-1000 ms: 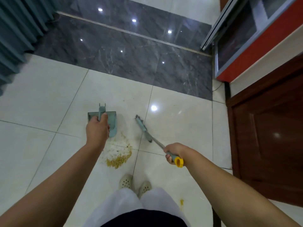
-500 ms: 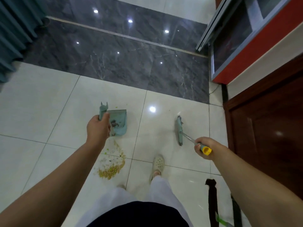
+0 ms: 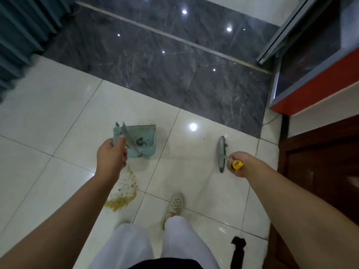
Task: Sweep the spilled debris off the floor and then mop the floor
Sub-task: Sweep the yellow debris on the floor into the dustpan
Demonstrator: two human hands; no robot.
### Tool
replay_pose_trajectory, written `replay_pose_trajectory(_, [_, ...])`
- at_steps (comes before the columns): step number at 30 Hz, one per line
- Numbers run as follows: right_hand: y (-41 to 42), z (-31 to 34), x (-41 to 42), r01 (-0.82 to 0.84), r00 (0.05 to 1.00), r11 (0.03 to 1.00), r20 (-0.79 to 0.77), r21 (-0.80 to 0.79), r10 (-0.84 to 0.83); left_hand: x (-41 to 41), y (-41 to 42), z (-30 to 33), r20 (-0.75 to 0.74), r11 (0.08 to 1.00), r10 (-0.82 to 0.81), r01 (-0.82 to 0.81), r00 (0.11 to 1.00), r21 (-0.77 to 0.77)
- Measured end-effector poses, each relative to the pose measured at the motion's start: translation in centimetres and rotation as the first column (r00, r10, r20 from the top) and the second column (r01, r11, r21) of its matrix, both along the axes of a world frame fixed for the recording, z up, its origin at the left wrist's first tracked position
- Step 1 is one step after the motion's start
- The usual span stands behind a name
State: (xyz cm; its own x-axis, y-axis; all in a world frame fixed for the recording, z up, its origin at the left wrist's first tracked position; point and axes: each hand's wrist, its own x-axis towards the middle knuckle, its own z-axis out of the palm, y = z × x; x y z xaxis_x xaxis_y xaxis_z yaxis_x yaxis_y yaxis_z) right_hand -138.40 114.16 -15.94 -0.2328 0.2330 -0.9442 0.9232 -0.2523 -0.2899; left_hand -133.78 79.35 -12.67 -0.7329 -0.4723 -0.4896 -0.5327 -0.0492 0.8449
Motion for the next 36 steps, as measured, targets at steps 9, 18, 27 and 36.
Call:
replay_pose_trajectory(9, [-5.9, -2.3, -4.5, -0.35, 0.929, 0.935, 0.11, -0.06, 0.354, -0.2, 0.7, -0.4, 0.028, 0.994, 0.106, -0.105, 0.994, -0.02])
replay_pose_trajectory(18, [-14.6, -3.6, 1.4, -0.455, 0.865, 0.876, 0.154, -0.16, 0.477, 2.0, -1.9, 0.0, 0.013, 0.979, 0.194, -0.193, 0.981, -0.058])
replay_pose_trajectory(27, [-21.4, -2.2, 7.7, -0.486, 0.819, 0.841, 0.212, -0.236, 0.533, 6.4, -6.3, 0.2, -0.019, 0.958, 0.28, -0.281, 0.96, -0.065])
replay_pose_trajectory(36, [-20.9, 0.2, 8.6, -0.502, 0.827, 0.835, 0.158, -0.225, 0.54, 9.1, -11.4, -0.6, 0.021, 0.931, 0.352, -0.348, 0.936, -0.113])
